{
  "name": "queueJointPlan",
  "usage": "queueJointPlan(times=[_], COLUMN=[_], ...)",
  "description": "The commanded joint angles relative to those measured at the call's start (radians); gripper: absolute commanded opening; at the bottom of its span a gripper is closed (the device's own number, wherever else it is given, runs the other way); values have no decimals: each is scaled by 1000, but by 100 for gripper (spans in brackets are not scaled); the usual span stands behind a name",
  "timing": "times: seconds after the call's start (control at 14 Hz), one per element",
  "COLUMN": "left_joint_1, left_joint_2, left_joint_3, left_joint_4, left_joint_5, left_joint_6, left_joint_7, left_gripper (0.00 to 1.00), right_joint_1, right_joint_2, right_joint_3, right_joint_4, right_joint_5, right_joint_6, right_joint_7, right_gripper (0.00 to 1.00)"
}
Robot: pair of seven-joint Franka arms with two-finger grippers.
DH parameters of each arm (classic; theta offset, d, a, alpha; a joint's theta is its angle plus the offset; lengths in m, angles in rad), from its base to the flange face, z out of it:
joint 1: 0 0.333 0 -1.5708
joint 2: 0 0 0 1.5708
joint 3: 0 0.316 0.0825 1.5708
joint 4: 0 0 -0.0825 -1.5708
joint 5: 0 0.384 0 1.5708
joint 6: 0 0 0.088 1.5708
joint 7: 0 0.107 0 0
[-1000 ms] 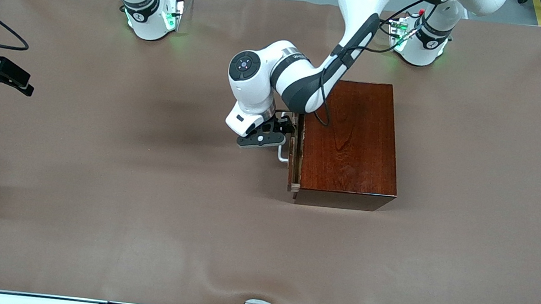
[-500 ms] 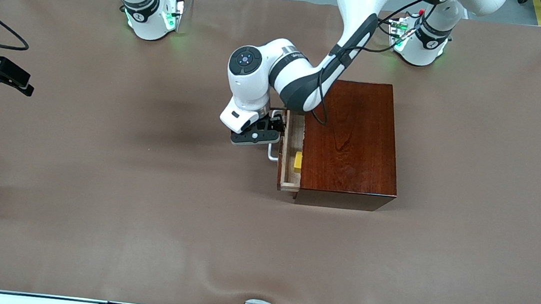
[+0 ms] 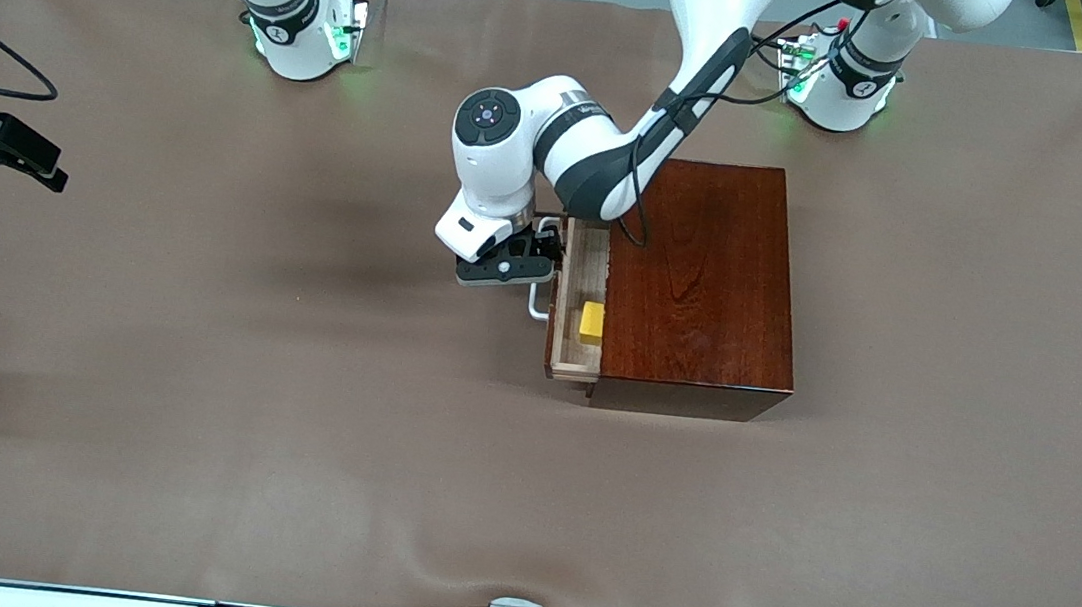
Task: Open drawer, take yellow block, close drawer
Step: 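Pull the drawer handle outward with the left gripper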
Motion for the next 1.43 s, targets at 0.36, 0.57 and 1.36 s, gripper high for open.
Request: queueJointPlan(times=[0.36,0.57,1.36], left_joint_1=[-32,-32,-32], left_joint_2=[33,33,32], left_joint_3=[-8,-18,-31], left_joint_4=[33,33,32], left_joint_5=[-18,-18,-18], left_joint_6=[75,89,252], left_joint_7=[-83,-105,-122], left_gripper=[100,100,100], right_joint_1=[-16,-16,-16], right_joint_2=[-11,-11,-11], right_joint_3=[12,12,12], right_joint_4=[-7,-7,-8], right_joint_5=[11,11,11], right_joint_6=[0,0,0], right_joint_7=[-2,-2,-2], right_gripper=[100,100,100])
